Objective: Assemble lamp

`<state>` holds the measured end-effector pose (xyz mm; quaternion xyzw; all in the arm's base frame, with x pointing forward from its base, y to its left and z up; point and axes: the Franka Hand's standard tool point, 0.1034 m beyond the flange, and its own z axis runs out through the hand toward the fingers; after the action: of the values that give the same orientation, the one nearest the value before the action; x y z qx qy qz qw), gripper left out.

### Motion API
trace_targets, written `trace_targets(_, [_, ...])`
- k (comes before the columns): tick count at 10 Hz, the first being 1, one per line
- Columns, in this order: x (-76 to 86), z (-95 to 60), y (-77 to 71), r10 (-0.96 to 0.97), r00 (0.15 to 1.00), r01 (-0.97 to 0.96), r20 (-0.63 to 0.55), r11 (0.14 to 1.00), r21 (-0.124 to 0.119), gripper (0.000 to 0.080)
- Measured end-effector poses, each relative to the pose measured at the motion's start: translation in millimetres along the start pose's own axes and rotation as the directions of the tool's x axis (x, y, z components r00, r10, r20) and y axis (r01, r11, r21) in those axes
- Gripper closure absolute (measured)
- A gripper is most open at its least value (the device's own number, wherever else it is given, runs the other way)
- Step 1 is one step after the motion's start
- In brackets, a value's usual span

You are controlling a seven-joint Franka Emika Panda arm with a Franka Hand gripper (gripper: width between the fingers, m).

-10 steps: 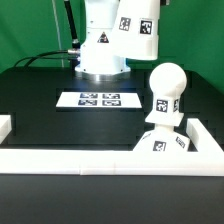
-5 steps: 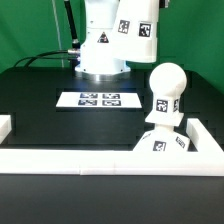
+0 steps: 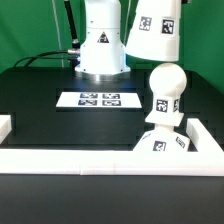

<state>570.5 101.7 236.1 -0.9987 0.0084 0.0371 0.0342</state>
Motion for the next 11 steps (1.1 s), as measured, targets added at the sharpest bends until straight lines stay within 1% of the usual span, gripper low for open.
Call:
trace_targets(2, [3.3,8.5,-6.5,-0.004,1.000,0.004,0.008,1.000,-0.004,0.0752])
trace_targets(4, [5.5,20.6,-9.9,-0.010,1.000,0.010,0.012,1.000,-0.009,0.0752])
trace_targets(7, [12.2,39.9,-12.3,-0.015,1.000,0.015,0.021,1.000,-0.018,0.0752])
trace_targets(10, [19.0,63.0,-21.0,-0.021,0.999,0.022,0.033,0.999,-0.031,0.0752])
trace_targets(11, [21.0,70.5,-21.7,-0.023,0.999,0.024,0.038,0.999,-0.034,0.0752])
